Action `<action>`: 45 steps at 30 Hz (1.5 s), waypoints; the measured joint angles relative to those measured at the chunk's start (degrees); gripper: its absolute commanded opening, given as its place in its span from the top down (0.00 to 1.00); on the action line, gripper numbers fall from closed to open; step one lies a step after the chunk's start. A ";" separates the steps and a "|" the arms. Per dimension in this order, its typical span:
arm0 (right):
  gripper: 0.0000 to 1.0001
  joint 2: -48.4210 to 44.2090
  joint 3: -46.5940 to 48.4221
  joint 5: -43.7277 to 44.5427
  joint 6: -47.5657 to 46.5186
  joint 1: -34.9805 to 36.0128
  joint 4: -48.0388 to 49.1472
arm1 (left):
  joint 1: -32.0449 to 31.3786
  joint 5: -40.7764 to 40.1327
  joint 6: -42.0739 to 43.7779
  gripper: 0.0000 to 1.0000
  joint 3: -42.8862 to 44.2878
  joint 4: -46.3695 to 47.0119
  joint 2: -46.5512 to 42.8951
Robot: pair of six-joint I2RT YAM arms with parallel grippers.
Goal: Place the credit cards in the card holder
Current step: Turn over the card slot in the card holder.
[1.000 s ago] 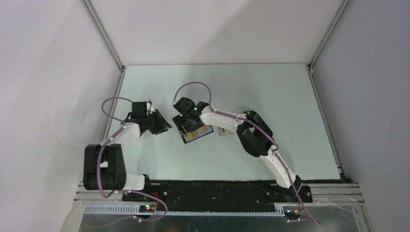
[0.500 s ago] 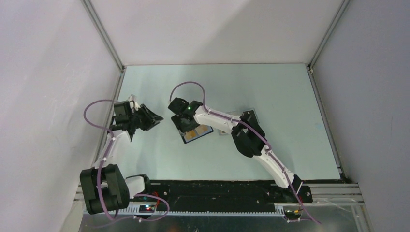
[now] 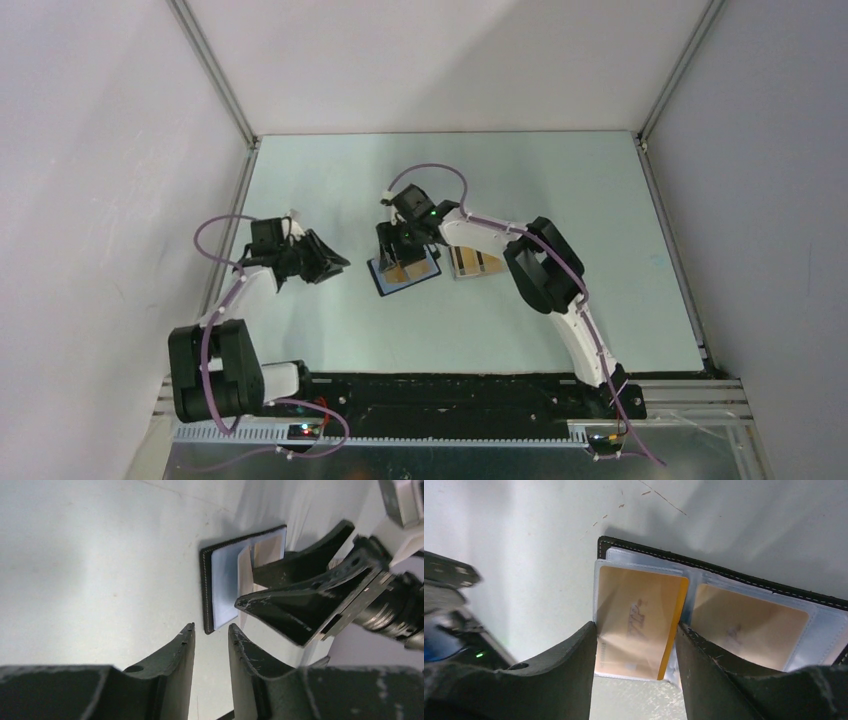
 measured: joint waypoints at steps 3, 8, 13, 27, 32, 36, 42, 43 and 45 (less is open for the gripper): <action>0.75 -1.11 -4.24 -7.67 3.67 -2.91 5.20 | -2.99 0.20 0.13 0.68 1.27 -0.42 2.93; 0.75 -1.29 -8.22 -17.18 9.05 -6.45 11.19 | -8.37 -0.50 0.13 0.74 6.19 -0.52 9.07; 0.75 -1.29 -9.84 -22.16 12.02 -7.65 12.44 | -13.38 -1.36 0.09 0.76 10.51 0.48 16.06; 0.74 -1.29 -11.39 -25.64 15.54 -8.55 14.32 | -18.47 -5.07 -1.38 0.92 14.58 2.12 23.98; 0.74 -1.27 -12.50 -26.05 16.68 -9.03 14.67 | -19.06 -6.25 -1.90 0.94 14.84 2.84 24.65; 0.70 -1.27 -12.50 -26.51 17.03 -9.01 16.11 | -20.17 -6.08 -1.92 0.96 14.84 3.54 26.77; 0.43 -1.44 -12.50 -25.86 16.48 -8.90 15.32 | -20.41 -5.68 -2.36 1.00 14.84 3.76 25.29; 0.38 -1.75 -12.50 -25.49 16.39 -8.90 14.86 | -20.50 -5.92 -2.29 1.00 14.86 3.50 24.59; 0.33 -2.73 -12.50 -24.87 16.00 -8.92 13.84 | -20.63 -7.28 -1.51 1.00 15.58 1.31 23.08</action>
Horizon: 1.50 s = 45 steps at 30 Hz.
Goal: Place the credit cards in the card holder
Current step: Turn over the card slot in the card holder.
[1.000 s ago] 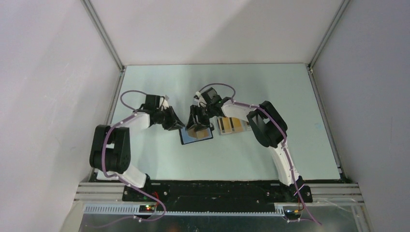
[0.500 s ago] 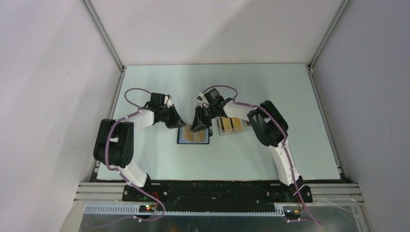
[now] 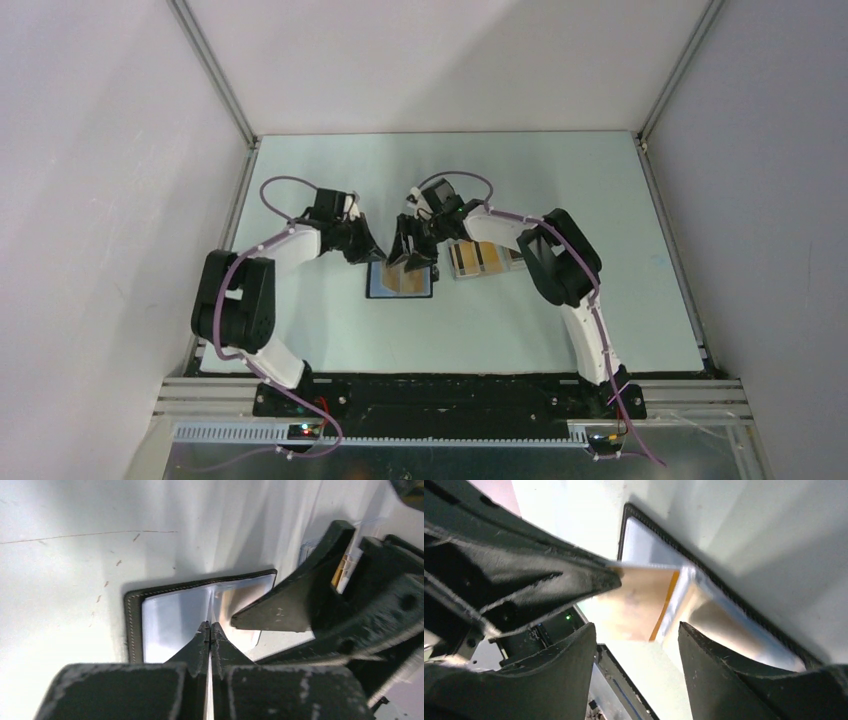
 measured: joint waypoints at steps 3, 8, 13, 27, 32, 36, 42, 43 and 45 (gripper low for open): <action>0.30 -2.58 0.00 0.94 -0.46 -0.13 -1.33 | -0.04 -3.10 2.12 1.00 2.19 -4.04 -1.46; 0.27 -8.87 0.00 1.90 -0.81 -1.44 -2.78 | -0.11 -9.20 5.97 1.00 5.95 -11.85 -3.19; 0.24 -14.19 -0.02 3.37 -1.88 -4.22 -5.49 | -2.01 -16.24 7.72 1.00 10.97 -18.64 -3.54; 0.18 -26.86 -9.27 7.41 -6.47 -11.72 -12.87 | -15.56 -31.69 6.19 0.97 22.95 -29.35 6.36; 0.18 -29.11 -11.96 8.02 -8.41 -14.43 -14.71 | -19.58 -35.78 5.49 0.82 27.93 -33.51 11.02; 0.17 -30.67 -13.97 8.04 -9.57 -16.41 -15.74 | -22.38 -37.27 4.50 0.60 31.61 -35.67 13.66; 0.17 -32.41 -15.02 8.09 -11.02 -18.60 -17.07 | -24.96 -36.09 2.99 0.43 33.88 -36.57 15.96; 0.17 -32.72 -15.06 8.07 -11.37 -18.86 -17.38 | -25.16 -35.32 2.60 0.43 34.07 -36.50 16.17; 0.17 -33.20 -15.10 8.09 -11.87 -19.12 -17.88 | -25.31 -34.38 2.49 0.43 34.10 -36.24 16.20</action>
